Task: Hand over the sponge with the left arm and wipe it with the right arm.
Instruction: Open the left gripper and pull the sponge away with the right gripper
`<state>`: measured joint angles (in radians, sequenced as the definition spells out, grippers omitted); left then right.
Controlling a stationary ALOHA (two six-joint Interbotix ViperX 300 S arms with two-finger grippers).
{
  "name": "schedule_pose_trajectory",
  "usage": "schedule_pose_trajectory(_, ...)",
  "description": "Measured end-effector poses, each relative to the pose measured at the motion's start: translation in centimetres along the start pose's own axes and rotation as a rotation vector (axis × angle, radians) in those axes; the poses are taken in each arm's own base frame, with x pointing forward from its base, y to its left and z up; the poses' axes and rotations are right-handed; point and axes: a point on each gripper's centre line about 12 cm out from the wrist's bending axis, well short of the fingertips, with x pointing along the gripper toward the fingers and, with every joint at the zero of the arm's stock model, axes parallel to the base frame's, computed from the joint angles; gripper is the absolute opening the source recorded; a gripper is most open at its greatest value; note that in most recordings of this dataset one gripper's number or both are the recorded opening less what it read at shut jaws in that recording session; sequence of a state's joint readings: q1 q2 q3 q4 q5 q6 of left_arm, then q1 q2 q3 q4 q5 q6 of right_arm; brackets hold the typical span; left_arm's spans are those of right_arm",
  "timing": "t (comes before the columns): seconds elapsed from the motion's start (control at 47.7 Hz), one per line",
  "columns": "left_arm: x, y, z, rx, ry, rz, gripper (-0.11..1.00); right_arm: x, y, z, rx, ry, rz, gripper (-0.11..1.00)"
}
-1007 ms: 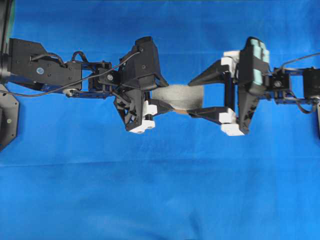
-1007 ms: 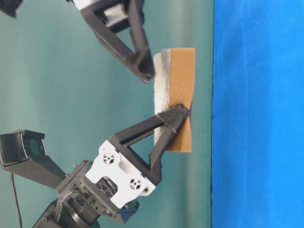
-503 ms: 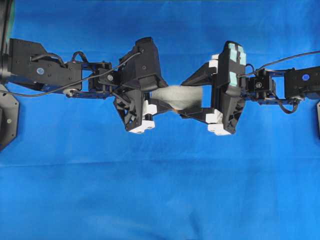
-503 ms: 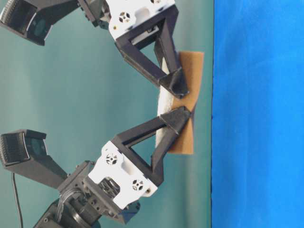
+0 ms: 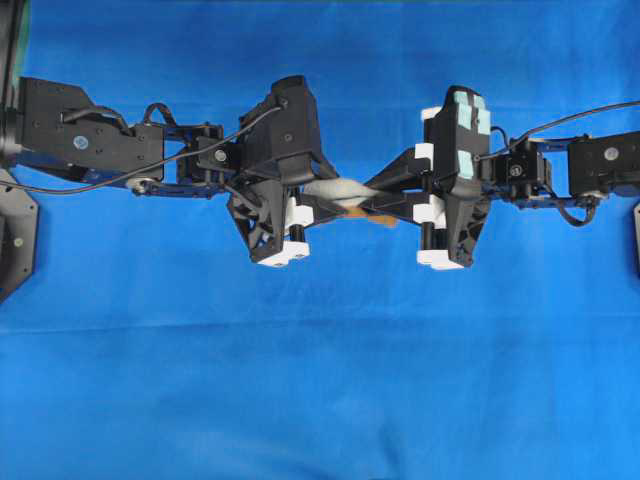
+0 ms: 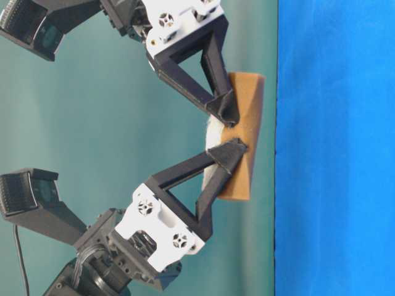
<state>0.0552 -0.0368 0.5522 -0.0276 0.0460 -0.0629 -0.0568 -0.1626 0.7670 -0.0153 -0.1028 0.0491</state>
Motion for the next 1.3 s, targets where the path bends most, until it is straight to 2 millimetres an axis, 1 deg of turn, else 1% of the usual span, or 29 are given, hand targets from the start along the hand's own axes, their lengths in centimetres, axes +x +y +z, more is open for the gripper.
schedule_pose_trajectory(0.084, 0.0, 0.0, 0.1, 0.0, -0.008, 0.0, 0.31, 0.0, 0.0, -0.1, -0.003, 0.011, 0.0, 0.19)
schedule_pose_trajectory(0.105, 0.0, 0.0, 0.1, -0.003, -0.012, -0.001, 0.35, 0.0, 0.0, -0.1, -0.003, 0.012, 0.0, 0.19)
schedule_pose_trajectory(0.231, -0.2, -0.1, 0.1, -0.004, -0.035, -0.003, 0.72, -0.2, 0.0, -0.2, -0.005, 0.023, 0.0, 0.19)
schedule_pose_trajectory(0.273, -0.4, -0.1, 0.1, -0.001, -0.047, -0.004, 0.82, -0.3, 0.0, 0.0, -0.005, 0.02, -0.001, 0.19)
schedule_pose_trajectory(0.294, -0.6, 0.0, 0.0, 0.001, -0.05, -0.004, 0.84, -0.4, 0.0, -0.1, -0.002, 0.021, 0.0, 0.19)
schedule_pose_trajectory(0.482, -2.6, -0.2, -0.3, 0.004, -0.105, -0.013, 0.82, -1.2, 0.0, 0.2, -0.005, 0.009, -0.001, 0.19)
schedule_pose_trajectory(0.755, -6.9, -0.8, -2.5, 0.012, -0.195, -0.04, 0.82, -2.2, 0.0, -0.1, -0.003, 0.008, -0.001, 0.19)
schedule_pose_trajectory(0.881, -8.3, -0.8, -3.3, 0.011, -0.219, -0.045, 0.82, -2.3, 0.0, -0.1, 0.0, 0.008, -0.001, 0.19)
schedule_pose_trajectory(0.965, -8.7, -0.7, -3.5, 0.012, -0.23, -0.046, 0.82, -2.3, 0.0, -0.1, 0.0, 0.008, -0.001, 0.19)
schedule_pose_trajectory(1.09, -8.9, -0.7, -3.5, 0.012, -0.231, -0.047, 0.82, -1.9, 0.0, -0.4, 0.0, 0.017, -0.001, 0.19)
schedule_pose_trajectory(1.195, -8.9, -0.7, -3.6, 0.014, -0.231, -0.046, 0.82, -0.8, 0.0, -1.0, 0.0, 0.035, -0.001, 0.19)
schedule_pose_trajectory(1.3, -8.9, -0.7, -3.7, 0.014, -0.23, -0.046, 0.82, 0.8, -0.1, -1.9, 0.002, 0.058, -0.002, 0.19)
